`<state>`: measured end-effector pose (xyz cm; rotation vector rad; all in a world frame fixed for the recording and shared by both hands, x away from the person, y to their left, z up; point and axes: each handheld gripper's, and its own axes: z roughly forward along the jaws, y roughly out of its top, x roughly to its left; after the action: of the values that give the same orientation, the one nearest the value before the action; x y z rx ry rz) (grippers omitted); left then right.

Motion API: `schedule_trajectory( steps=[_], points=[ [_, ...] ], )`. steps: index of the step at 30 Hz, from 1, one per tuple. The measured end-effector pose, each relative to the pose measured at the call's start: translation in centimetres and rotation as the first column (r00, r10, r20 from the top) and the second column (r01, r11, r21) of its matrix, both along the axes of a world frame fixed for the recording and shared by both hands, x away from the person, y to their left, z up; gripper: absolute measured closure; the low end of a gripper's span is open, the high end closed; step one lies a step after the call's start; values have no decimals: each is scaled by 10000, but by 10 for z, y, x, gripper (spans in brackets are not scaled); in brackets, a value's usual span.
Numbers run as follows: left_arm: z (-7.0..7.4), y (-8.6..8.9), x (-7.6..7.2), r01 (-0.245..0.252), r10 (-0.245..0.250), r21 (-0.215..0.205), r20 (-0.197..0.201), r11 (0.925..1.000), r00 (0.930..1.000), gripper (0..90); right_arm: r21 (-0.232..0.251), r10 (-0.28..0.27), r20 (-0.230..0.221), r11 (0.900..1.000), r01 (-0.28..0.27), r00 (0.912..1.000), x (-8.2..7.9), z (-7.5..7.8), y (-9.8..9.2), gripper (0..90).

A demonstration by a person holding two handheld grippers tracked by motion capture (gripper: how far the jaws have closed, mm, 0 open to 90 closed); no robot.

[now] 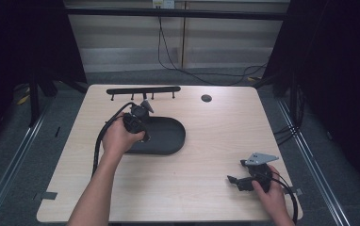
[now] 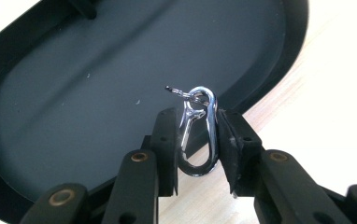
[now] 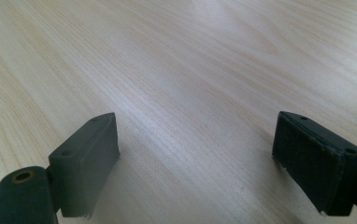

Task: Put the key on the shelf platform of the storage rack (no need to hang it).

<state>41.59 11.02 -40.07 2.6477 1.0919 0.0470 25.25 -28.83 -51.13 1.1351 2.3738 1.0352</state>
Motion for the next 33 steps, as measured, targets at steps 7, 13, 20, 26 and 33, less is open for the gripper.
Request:
schedule_trajectory(
  steps=[7,13,20,26,33],
  points=[
    [-5,-1,3,-171,172,-86,190,9998,9997,690,-3,3,-1,10000,-3,10000,0,0,0,139],
    [-12,-2,7,-294,296,-96,139,9995,9995,690,-2,-2,-1,10000,2,10000,0,0,0,139],
    [-25,-4,13,-430,430,36,-56,9991,9991,690,-2,-2,0,10000,2,10000,0,0,0,140],
    [-33,-5,18,-497,498,207,-7,9985,9988,690,-4,9,-5,10000,-9,10000,0,0,0,139],
    [-43,-1,23,-454,451,236,100,9987,9989,689,-5,4,1,10000,-4,10000,0,0,0,139]
  ],
)
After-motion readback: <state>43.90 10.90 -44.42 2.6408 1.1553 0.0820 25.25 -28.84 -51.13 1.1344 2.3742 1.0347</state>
